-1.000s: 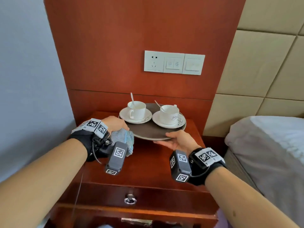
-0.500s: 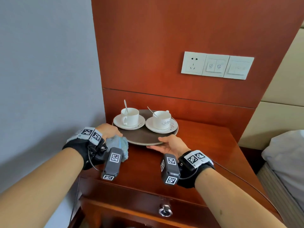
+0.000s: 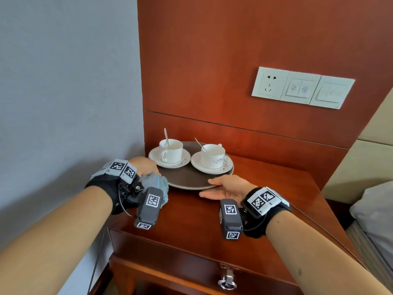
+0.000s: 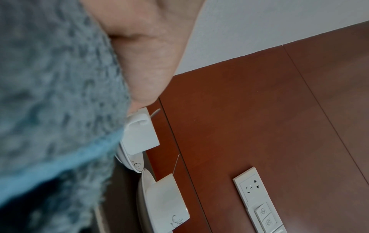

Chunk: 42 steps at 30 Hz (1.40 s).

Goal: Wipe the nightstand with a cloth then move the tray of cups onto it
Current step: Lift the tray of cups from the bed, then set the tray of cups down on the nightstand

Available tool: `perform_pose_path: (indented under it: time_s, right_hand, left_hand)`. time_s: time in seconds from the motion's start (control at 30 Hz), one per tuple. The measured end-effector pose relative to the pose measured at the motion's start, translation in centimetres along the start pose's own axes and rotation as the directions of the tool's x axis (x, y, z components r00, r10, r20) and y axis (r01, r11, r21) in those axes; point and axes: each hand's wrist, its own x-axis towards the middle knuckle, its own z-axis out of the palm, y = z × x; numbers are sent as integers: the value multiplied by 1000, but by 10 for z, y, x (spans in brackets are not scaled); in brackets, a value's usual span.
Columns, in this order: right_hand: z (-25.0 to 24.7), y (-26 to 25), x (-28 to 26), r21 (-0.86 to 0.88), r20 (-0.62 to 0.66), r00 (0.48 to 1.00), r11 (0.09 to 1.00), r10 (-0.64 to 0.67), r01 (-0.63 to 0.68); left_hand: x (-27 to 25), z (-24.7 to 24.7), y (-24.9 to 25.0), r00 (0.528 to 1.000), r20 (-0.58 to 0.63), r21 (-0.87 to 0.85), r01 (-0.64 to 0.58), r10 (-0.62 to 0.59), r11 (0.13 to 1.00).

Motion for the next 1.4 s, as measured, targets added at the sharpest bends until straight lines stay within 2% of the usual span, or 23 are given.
perform_pose_path:
  time_s: [0.13, 0.27, 0.33, 0.4, 0.47, 0.6, 0.77, 0.83, 0.9, 1.0, 1.1, 1.2, 1.4]
  right_hand:
    - [-3, -4, 2, -330, -82, 994, 940, 67, -91]
    - [-4, -2, 8, -424, -161, 985, 896, 67, -130]
    - [-3, -3, 3, -449, -172, 983, 882, 71, -142]
    - [-6, -6, -4, -464, -184, 981, 876, 52, -134]
    - [-11, -9, -13, -457, -192, 981, 885, 4, -93]
    - [-22, -11, -32, -418, -158, 978, 907, -133, 56]
    - [-38, -3, -64, -299, 16, 969, 924, -245, 239]
    - [-48, 1, -83, -275, 99, 959, 919, -267, 284]
    - [-62, 1, -99, -279, 129, 947, 906, -295, 320]
    - [-95, 3, -120, -365, 29, 926, 858, -377, 361]
    - [-149, 9, -139, -314, -113, 881, 858, -459, 407]
    - [-213, 26, -163, -228, -238, 851, 879, -468, 419]
    - [-325, 75, -196, -73, -525, 774, 925, -354, 374]
  left_hand:
    - [-2, -1, -2, 1000, -18, 22, 20, -20, 1000]
    - [-10, 5, 0, 998, -54, 79, 36, -31, 996]
    - [-17, 5, 4, 996, -82, 175, 57, -44, 983]
    - [-21, 3, 7, 986, -132, 122, 114, -97, 986]
    - [-31, 5, 15, 984, -115, 43, 140, -134, 989]
    - [-50, 25, 34, 990, -93, -73, 99, -105, 992]
    - [-76, 70, 74, 996, -49, -191, -82, 74, 978]
    - [-83, 96, 96, 992, -58, -283, -120, 108, 951]
    - [-94, 123, 118, 989, -65, -376, -149, 135, 915]
    - [-111, 171, 149, 978, -16, -470, -190, 207, 862]
    - [-137, 222, 178, 972, 57, -531, -165, 229, 831]
    - [-157, 275, 206, 925, 236, -561, -119, 296, 819]
    - [-188, 370, 238, 818, 472, -346, -171, 329, 922]
